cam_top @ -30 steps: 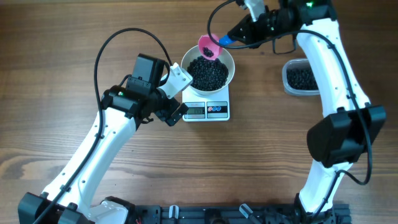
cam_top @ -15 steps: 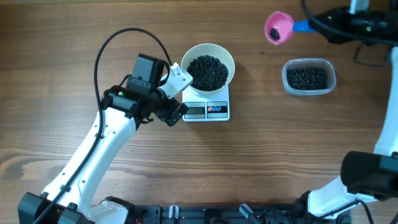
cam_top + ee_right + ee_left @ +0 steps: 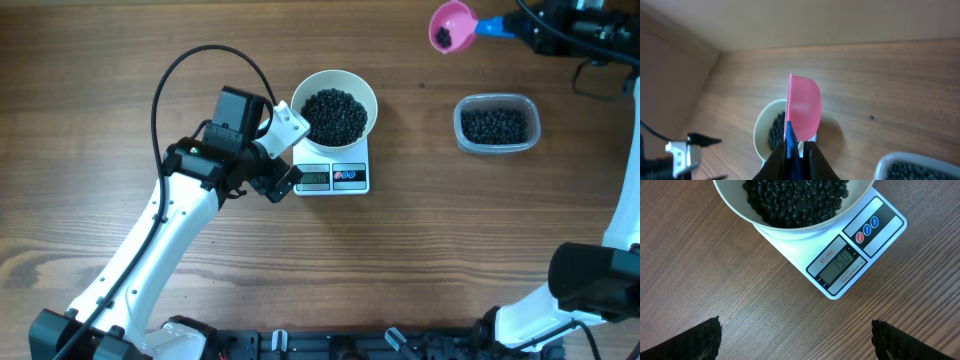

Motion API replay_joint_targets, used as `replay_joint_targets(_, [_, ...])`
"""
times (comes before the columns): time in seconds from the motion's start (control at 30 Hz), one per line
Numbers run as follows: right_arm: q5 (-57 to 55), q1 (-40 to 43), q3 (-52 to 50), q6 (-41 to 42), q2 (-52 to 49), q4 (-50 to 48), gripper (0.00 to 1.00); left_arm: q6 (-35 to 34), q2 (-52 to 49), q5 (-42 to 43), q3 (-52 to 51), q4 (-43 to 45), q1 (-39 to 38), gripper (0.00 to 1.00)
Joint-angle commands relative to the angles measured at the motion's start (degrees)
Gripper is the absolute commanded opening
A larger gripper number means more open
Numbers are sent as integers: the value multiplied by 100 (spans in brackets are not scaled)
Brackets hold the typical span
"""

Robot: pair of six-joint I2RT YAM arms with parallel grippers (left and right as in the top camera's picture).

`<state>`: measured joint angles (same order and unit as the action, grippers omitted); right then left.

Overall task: Scoop item into bowl and weigh 150g on scale
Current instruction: 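Carry the pink scoop right to the clear bean tub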

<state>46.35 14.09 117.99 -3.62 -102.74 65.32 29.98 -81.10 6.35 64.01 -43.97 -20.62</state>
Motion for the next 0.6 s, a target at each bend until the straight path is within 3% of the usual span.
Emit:
replay_joint_targets(0.0, [114,-22,55,717,50,-284,4,111,48,90,-22,-4,24,100])
replay_joint_targets(0.33, [-151,-22,55,1392,50,-365,4,111,48,90,-20,-4,24,100])
replay_joint_targets(0.57, [-457,-28,55,2610,50,-503,4,111,48,90,-22,-4,24,100])
